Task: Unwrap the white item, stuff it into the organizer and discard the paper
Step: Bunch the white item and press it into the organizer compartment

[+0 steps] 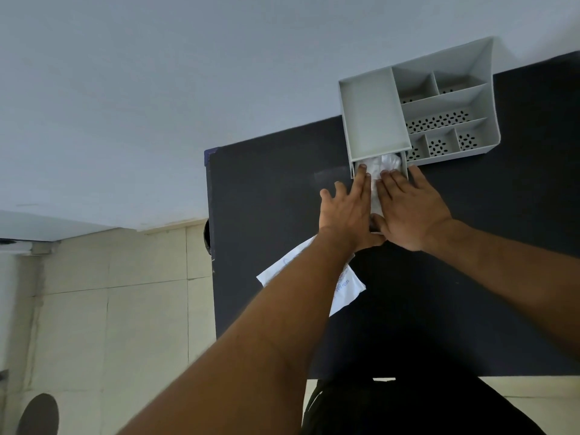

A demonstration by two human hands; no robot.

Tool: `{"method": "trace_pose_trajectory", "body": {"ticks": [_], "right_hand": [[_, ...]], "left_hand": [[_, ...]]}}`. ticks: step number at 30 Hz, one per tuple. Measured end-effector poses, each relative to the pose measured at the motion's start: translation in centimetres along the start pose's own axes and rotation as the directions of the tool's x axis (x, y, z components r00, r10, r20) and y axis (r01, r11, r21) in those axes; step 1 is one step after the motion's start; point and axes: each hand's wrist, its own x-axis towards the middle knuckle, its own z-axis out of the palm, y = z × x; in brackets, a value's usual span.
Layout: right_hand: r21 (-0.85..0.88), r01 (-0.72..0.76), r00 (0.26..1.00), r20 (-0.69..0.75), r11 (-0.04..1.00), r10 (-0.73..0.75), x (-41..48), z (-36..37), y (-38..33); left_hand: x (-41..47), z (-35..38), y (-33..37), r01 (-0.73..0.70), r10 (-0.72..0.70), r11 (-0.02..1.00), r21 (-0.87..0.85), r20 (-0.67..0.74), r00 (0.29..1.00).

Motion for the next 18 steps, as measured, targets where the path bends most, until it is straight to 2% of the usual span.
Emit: {"method": "trace_pose_trajectory", "body": {"ticks": [5, 14, 18], "right_hand": [[-0.007, 0.061, 0.998, 0.032, 0.998, -0.061, 0.6, -0.3, 0.6], [-0.002, 0.059, 0.998, 0.012, 0.998, -0.059, 0.7, -0.4, 1.1], [-0.026, 0.065, 0.998, -0.002, 0.998, -0.066, 0.9, -0.5, 1.2]], "left_hand": [[-0.4, -0.5, 0.4, 0.017, -0.018, 1.0, -0.008, -0.011, 1.0], [-0.9, -0.3, 1.1, 0.037, -0.038, 0.999, -0.007, -0.089, 0.995], [-0.1, -0.4, 1.1, 0.051, -0.053, 0.998, -0.02, -0.058, 0.997]]}}
